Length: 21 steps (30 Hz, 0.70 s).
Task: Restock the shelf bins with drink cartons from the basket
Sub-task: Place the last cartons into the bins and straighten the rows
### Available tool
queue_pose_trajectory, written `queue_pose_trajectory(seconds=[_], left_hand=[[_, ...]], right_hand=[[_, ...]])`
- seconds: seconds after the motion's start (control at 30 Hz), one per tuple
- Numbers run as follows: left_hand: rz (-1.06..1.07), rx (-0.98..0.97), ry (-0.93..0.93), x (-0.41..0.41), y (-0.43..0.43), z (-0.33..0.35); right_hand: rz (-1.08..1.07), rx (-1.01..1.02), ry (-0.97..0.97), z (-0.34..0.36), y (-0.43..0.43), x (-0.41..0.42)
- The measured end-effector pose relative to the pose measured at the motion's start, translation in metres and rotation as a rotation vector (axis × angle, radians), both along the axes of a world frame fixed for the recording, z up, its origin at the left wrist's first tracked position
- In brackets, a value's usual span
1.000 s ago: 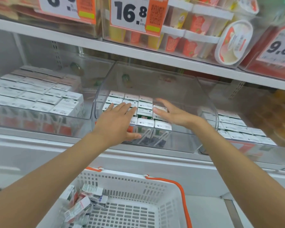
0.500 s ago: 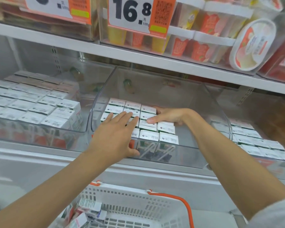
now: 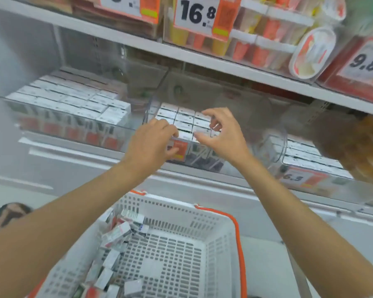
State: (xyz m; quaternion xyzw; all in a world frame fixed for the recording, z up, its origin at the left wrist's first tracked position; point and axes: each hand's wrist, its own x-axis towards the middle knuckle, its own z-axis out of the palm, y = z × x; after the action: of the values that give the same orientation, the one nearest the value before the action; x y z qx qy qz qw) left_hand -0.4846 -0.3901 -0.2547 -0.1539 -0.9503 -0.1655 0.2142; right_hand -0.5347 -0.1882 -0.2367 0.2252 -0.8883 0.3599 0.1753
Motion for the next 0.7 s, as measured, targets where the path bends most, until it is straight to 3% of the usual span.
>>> queue_pose_trajectory(seconds=[0.07, 0.1, 0.23, 0.3, 0.43, 0.57, 0.7], left_hand=[[0.005, 0.040, -0.091, 0.027, -0.016, -0.027], [0.007, 0.051, -0.181, 0.041, -0.026, -0.045], [0.064, 0.132, -0.641, 0.097, -0.068, -0.132], [0.092, 0.310, -0.856, 0.124, -0.090, -0.168], [0.200, 0.385, -0.942, 0.147, -0.122, -0.216], [0.217, 0.485, -1.047, 0.145, -0.118, -0.238], [0.239, 0.527, -1.116, 0.143, -0.110, -0.248]], right_hand=[[0.029, -0.038, 0.099, -0.028, -0.016, 0.032], [0.049, -0.035, 0.051, -0.049, -0.024, 0.046], [0.127, 0.129, -0.511, -0.167, -0.051, 0.101], [0.189, 0.301, -0.779, -0.226, -0.060, 0.121], [0.320, 0.517, -1.217, -0.320, -0.080, 0.163], [0.209, 0.506, -1.285, -0.366, -0.089, 0.201], [0.229, 0.462, -1.221, -0.355, -0.083, 0.183]])
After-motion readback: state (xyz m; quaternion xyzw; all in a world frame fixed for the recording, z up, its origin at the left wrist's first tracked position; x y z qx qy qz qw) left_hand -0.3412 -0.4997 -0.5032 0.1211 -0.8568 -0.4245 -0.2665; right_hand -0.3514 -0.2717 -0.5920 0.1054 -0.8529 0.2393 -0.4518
